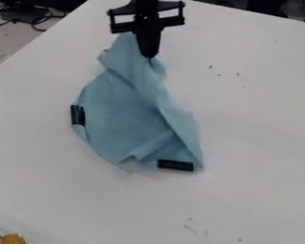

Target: Unfold the cloth from the bottom left to the top right

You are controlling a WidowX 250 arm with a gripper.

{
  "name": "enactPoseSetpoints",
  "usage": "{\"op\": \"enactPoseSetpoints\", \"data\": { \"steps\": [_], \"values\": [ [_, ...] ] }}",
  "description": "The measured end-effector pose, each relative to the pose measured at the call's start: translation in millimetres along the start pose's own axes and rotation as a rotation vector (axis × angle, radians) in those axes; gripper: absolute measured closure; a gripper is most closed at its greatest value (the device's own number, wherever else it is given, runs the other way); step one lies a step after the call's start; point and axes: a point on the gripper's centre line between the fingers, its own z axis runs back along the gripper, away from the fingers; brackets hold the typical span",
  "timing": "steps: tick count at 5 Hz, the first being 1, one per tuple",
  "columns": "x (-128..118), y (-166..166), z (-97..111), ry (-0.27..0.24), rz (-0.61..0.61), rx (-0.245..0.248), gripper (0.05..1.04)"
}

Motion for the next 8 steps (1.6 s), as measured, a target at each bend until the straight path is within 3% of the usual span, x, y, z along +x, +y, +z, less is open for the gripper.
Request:
{"op": "enactPoseSetpoints", "data": {
  "steps": [3,4,6,7,8],
  "values": [
    [10,-84,-31,0.043,-0.186,-0.031,1.021],
    [11,-114,-47,0.077,-0.283,0.002,1.021],
    [-2,-152,-56,0.085,-0.392,0.002,1.021],
    [-4,-161,-62,0.103,-0.417,-0.024,1.004],
    [-10,-167,-65,0.134,-0.459,-0.082,0.853]
  ]
}}
